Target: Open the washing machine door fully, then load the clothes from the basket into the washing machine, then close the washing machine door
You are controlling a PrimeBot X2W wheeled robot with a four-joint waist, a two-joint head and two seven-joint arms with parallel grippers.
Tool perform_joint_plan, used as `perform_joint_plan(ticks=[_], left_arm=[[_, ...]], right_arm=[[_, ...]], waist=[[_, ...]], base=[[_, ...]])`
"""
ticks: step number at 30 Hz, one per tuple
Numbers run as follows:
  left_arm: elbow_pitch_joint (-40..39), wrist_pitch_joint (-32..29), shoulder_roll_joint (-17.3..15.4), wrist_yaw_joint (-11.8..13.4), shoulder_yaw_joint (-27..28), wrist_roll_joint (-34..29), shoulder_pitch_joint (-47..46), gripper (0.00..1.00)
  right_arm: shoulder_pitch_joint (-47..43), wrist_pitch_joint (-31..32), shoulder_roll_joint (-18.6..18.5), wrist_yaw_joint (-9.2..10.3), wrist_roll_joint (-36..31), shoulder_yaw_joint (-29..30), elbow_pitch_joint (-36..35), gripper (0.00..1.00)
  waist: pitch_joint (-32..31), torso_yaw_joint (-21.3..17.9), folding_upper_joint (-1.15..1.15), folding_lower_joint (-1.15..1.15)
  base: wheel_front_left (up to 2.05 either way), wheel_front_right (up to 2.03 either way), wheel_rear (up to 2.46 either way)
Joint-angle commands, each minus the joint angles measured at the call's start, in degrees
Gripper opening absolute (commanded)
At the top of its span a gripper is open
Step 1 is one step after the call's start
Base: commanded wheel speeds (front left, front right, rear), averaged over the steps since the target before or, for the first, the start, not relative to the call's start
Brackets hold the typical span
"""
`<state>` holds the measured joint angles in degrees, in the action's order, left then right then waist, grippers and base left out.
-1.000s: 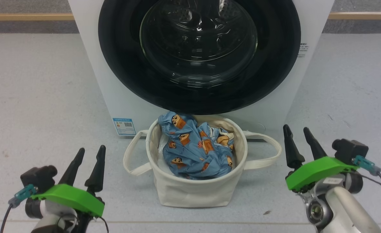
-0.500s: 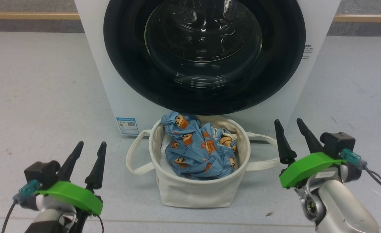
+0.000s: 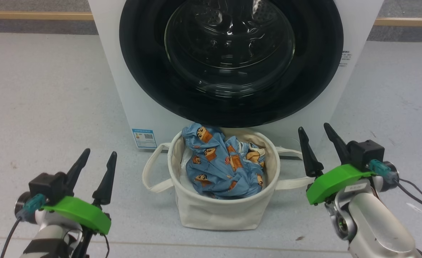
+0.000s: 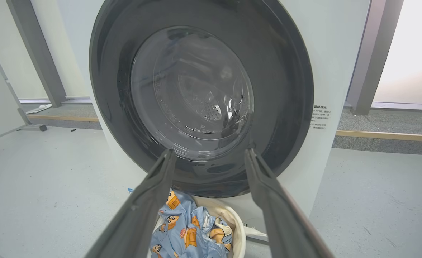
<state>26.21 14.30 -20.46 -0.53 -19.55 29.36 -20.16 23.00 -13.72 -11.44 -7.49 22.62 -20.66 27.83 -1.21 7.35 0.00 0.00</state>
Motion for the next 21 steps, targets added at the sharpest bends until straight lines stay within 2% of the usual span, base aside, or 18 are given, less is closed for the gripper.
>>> perform_joint_plan(ticks=[1,21], left_arm=[[-1.2,0.7,-2.3,0.1,2.4,0.0,-3.3,1.00],[-1.4,0.7,-2.3,0.1,3.2,0.0,-2.8,1.00]], right_arm=[[1.7,-0.7,-0.4,0.00,0.0,-0.7,-1.3,1.00],[-1.4,-1.1,0.0,0.00,0.9,0.9,-1.5,1.00]], waist=[[-0.1,0.1,0.00,0.00],[-0.6,0.0,0.00,0.00]], base=[[0.00,0.00,0.00],[0.00,0.00,0.00]])
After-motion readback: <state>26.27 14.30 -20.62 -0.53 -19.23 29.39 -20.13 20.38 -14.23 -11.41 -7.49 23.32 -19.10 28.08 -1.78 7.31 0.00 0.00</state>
